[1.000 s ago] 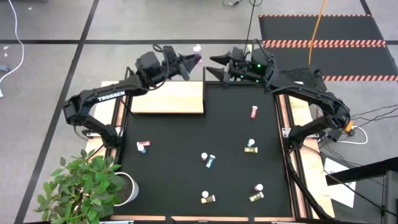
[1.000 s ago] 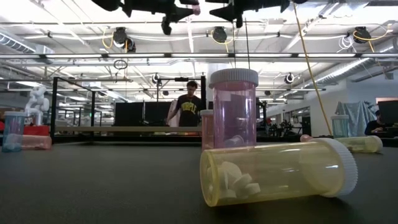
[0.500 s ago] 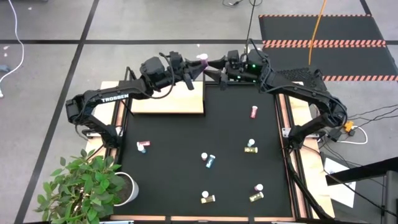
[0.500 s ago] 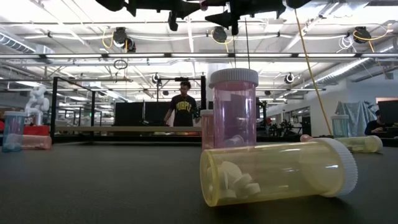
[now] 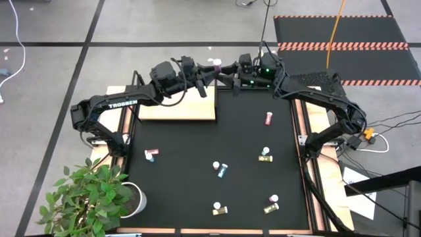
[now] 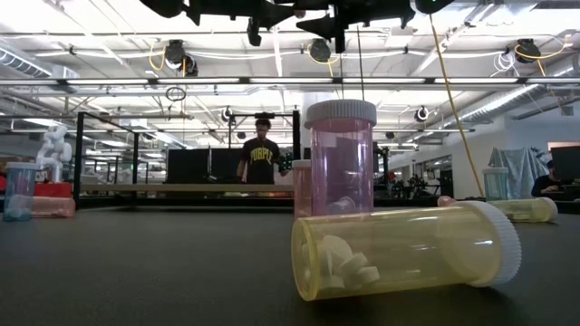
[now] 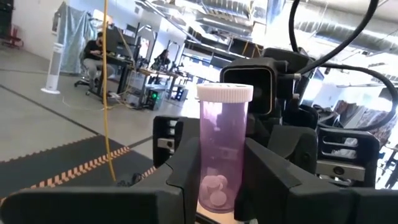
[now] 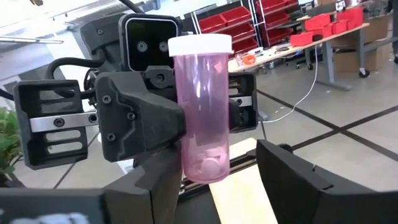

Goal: Pick and place medicine bottles onto shelf by color
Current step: Put the purple pill bottle on the shelf

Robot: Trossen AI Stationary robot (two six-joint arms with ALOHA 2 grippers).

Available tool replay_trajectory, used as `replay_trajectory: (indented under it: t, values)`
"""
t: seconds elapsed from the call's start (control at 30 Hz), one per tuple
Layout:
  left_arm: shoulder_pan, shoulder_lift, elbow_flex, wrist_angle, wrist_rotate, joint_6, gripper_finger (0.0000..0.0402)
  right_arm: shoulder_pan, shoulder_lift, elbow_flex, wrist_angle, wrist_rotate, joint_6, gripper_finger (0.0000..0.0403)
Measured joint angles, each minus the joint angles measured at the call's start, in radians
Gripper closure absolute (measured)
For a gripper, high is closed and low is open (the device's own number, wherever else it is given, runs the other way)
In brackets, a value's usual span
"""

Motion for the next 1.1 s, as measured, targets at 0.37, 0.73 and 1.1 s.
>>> replay_trajectory:
  t: [0.37, 0.73, 1.1]
  values:
    - [0.002, 0.000, 0.000, -0.015, -0.006, 0.022, 0.0286, 0.000, 0.000, 0.000, -0.005, -0.002, 0.003, 0.0274]
    - [0.013, -0.004, 0.000, -0.095, -0.015, 0.006, 0.0168, -0.012, -0.001, 0.001, -0.091, 0.040, -0.104, 0.0304]
    - [0.073, -0.061, 0.001, -0.189, 0.035, 0.088, 0.0115, 0.021, 0.000, 0.001, -0.267, 0.167, -0.424, 0.0300]
